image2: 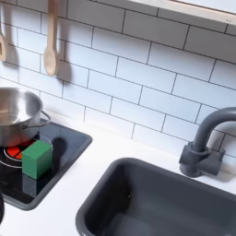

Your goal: Reach green block

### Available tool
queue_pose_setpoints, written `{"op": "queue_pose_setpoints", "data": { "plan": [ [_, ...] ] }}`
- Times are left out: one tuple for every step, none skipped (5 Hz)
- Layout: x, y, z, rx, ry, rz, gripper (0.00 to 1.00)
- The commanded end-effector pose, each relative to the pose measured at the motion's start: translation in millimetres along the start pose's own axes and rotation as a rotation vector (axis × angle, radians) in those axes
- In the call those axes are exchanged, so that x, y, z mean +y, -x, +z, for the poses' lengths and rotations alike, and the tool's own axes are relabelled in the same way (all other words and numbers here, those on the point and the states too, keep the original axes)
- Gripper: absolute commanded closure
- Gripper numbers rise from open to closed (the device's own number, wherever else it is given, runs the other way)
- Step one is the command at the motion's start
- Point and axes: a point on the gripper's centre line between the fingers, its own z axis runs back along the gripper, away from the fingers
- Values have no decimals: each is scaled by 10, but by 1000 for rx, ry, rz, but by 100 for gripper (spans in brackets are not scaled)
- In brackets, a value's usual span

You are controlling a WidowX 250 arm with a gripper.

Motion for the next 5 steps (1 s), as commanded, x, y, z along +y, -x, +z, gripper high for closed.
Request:
{"op": "queue_pose_setpoints", "data": {
  "plan": [
    [0, 0, 0, 0, 0, 0, 0],
    [-94, 123, -152, -23, 26, 21, 0],
    [-63, -15, -183, -90, 37, 67, 0],
    [14, -200, -205, -119, 35, 60, 0],
    [98, -313, -266, -111, 22, 67, 0]
  ]
}}
